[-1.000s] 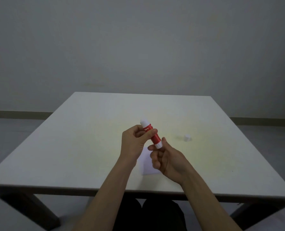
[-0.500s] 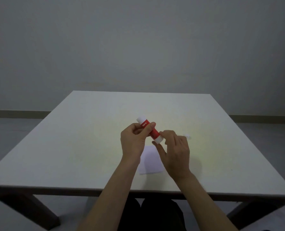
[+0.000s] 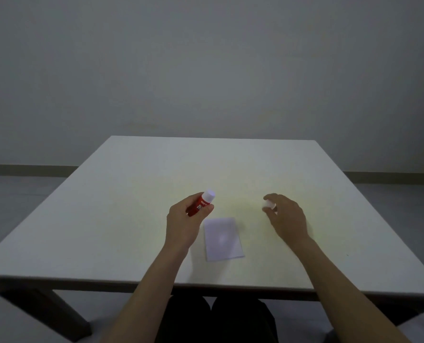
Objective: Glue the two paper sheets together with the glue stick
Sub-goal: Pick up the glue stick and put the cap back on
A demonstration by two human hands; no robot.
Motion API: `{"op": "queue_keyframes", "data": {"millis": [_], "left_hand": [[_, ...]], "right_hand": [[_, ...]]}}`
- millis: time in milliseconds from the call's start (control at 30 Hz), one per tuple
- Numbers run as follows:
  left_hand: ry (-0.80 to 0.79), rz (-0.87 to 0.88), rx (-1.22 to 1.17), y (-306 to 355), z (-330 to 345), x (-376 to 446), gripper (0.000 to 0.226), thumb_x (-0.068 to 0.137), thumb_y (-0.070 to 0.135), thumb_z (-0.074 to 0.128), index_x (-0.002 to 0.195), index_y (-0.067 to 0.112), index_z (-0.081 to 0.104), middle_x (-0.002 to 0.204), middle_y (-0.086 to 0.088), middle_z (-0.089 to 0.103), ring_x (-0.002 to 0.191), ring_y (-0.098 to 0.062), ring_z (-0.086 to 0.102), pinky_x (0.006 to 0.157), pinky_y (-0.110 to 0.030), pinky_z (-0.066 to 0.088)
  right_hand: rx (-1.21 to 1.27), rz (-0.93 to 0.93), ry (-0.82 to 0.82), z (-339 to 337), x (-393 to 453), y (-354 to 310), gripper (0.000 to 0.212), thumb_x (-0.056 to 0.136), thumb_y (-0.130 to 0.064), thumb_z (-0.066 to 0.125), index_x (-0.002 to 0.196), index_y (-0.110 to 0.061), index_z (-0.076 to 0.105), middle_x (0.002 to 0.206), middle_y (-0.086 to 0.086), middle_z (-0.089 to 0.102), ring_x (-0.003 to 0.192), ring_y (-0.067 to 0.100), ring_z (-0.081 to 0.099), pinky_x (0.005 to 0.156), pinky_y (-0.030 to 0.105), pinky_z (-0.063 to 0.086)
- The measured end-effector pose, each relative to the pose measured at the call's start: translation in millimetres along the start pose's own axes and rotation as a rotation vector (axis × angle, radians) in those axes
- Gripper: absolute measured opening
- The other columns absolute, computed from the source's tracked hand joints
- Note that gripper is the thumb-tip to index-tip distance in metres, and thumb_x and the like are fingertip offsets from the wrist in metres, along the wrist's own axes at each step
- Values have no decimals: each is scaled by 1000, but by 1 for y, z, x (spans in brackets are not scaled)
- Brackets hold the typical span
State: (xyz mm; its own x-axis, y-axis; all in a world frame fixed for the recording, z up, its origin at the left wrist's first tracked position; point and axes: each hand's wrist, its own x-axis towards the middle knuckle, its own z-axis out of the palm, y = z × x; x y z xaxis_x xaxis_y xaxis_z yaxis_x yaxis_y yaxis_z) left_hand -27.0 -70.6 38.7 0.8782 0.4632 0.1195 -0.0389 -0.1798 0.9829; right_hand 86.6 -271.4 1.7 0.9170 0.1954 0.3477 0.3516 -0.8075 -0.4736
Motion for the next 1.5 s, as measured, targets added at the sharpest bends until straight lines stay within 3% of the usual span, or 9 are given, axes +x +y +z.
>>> {"op": "queue_keyframes", "data": {"millis": [100,200,500,700,867,933,1067,1167,1500], "left_hand": [[-2,17,36,0,2,-1,33,79,17,71,87,49,65,89,22,70,83,7,64,74,-14,44],[-2,51,91,3,3,-2,36,79,18,71,85,53,63,88,20,70,88,-1,65,77,-18,48],[-78,134,327,3,-2,-3,30,75,17,75,104,24,72,92,6,71,83,-10,64,74,-17,48],[-53,228,503,5,4,-8,31,71,23,78,102,22,74,90,6,74,75,-8,60,71,-19,47],[-9,201,467,7,1,-6,27,71,29,77,98,25,75,85,8,76,77,-8,67,69,-21,51],[-6,197,476,6,3,-6,27,70,28,78,97,25,75,84,8,76,76,-8,67,69,-17,48],[-20,202,491,0,9,-12,27,69,29,79,95,22,76,84,3,78,70,-8,64,69,-21,48],[5,174,438,-4,7,-5,25,72,27,77,95,18,75,78,9,71,68,-10,63,65,-16,44],[138,-19,362,-19,-17,64,7,80,12,64,80,5,62,76,-17,73,77,-30,65,72,-32,43]], "right_hand": [[774,103,-124,-17,-8,-41,20,82,-3,67,102,-5,68,88,13,71,67,17,71,59,19,52],[1014,18,-273,-27,-16,-71,22,82,-1,67,102,-11,67,98,12,73,74,20,74,62,20,55],[646,-212,-275,-30,-17,-88,11,83,-15,68,93,-12,70,74,-2,71,59,2,67,63,12,52],[-74,-166,-147,-26,-18,-92,59,90,-61,34,55,-15,48,48,-3,41,49,16,39,46,25,26],[435,-352,-330,-32,-16,-89,30,87,-30,63,116,-26,55,83,-17,53,68,7,55,61,15,43],[342,-354,-257,-30,-17,-91,17,88,-34,60,92,-18,57,66,-14,49,57,7,47,55,22,38],[-63,-205,-162,-29,-16,-100,68,80,-73,27,52,-13,41,49,-1,41,47,15,37,48,26,29],[143,-96,-173,-30,-19,-98,88,75,-75,11,68,-4,64,63,7,64,60,26,57,53,28,38],[230,-49,-247,-22,-29,-72,30,95,-44,43,90,-21,62,71,6,69,67,20,60,64,30,45]]}}
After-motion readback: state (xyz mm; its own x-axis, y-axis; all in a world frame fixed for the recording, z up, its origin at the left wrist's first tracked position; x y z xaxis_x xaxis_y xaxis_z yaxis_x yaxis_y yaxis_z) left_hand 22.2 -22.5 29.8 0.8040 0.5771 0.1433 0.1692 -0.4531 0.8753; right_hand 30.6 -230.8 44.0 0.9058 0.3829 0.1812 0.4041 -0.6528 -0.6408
